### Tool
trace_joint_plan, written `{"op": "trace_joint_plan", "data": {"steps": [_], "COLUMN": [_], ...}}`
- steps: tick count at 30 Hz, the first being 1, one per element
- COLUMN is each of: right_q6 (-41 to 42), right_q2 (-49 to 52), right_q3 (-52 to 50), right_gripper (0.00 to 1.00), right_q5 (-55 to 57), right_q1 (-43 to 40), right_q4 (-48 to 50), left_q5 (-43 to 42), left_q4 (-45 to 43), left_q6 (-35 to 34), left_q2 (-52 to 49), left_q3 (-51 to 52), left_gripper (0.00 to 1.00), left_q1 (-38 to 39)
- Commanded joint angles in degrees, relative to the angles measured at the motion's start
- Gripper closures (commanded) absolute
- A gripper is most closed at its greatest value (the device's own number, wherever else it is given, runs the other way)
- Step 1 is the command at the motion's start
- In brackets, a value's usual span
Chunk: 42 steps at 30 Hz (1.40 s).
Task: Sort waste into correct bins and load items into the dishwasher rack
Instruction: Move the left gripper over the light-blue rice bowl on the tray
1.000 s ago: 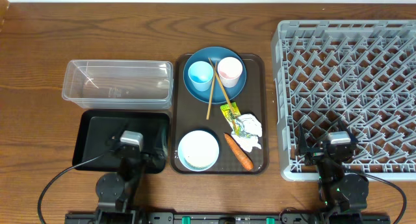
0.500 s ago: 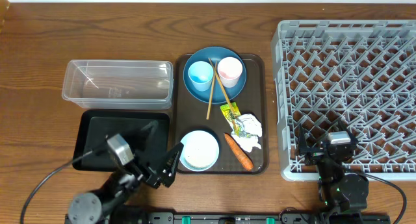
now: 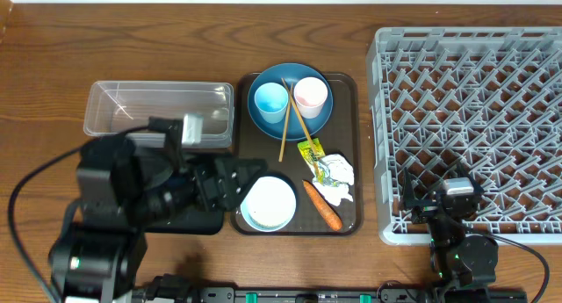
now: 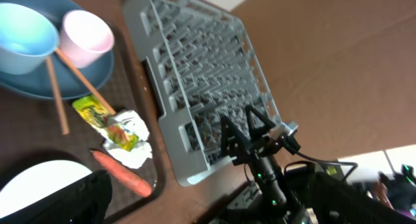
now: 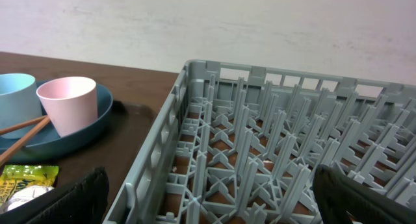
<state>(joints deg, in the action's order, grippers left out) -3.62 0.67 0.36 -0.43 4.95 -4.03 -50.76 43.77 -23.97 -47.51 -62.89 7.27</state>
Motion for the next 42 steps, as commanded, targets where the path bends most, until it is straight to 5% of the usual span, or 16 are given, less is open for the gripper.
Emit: {"op": "trace_joint_plan", "data": {"steps": [1, 5, 7, 8, 14, 29, 32, 33, 34, 38, 42], "right_q6": [-0.7, -0.7, -0.7, -0.7, -0.7, -0.7, -0.7, -0.7, -0.7, -0.7, -0.7], "right_q2": [-0.4, -0.4, -0.4, -0.4, -0.4, -0.4, -0.4, -0.4, -0.4, -0.4, -0.4], "right_q3": [-0.1, -0.1, -0.1, -0.1, -0.1, -0.1, -0.1, -0.1, -0.1, -0.1, -0.1], "right_gripper": [0.01, 0.01, 0.01, 0.01, 0.01, 0.01, 0.01, 0.01, 0.01, 0.01, 0.01], "right_q5": [0.0, 0.0, 0.0, 0.0, 0.0, 0.0, 0.0, 0.0, 0.0, 0.0, 0.0], "right_q1": [0.3, 0.3, 0.3, 0.3, 0.3, 0.3, 0.3, 0.3, 0.3, 0.3, 0.3], "right_q4": [-0.2, -0.2, -0.2, -0.2, -0.2, -0.2, -0.2, -0.2, -0.2, -0.2, -0.2], "left_q5": [-1.7, -1.7, -0.3, 1.5, 22.1, 51.7, 51.7, 51.7, 51.7, 51.4, 51.3], "left_q4": [0.1, 1.2, 4.0, 6.0, 17.6, 11.6, 6.6, 5.5, 4.3, 3.1, 2.2], "left_q6": [1.4, 1.5, 1.4, 1.1, 0.7, -19.9, -19.8, -19.8, -19.9, -19.9, -21.4], "left_q2": [-2.9, -6.1, -7.8, -8.2, -8.2, -11.8, -15.3, -16.3, -17.8, -23.7, -28.2], "left_q3": [-1.4, -1.2, -1.0, -1.0, -1.0, 5.0, 6.3, 6.6, 6.8, 6.9, 6.9], "left_gripper": [0.02, 0.01, 0.47, 0.57, 0.70, 0.66, 0.58, 0.37, 0.30, 0.33, 0.55], "left_q1": [1.2, 1.2, 1.2, 1.3, 6.4, 36.0, 40.0, 40.7, 41.6, 43.3, 44.4]}}
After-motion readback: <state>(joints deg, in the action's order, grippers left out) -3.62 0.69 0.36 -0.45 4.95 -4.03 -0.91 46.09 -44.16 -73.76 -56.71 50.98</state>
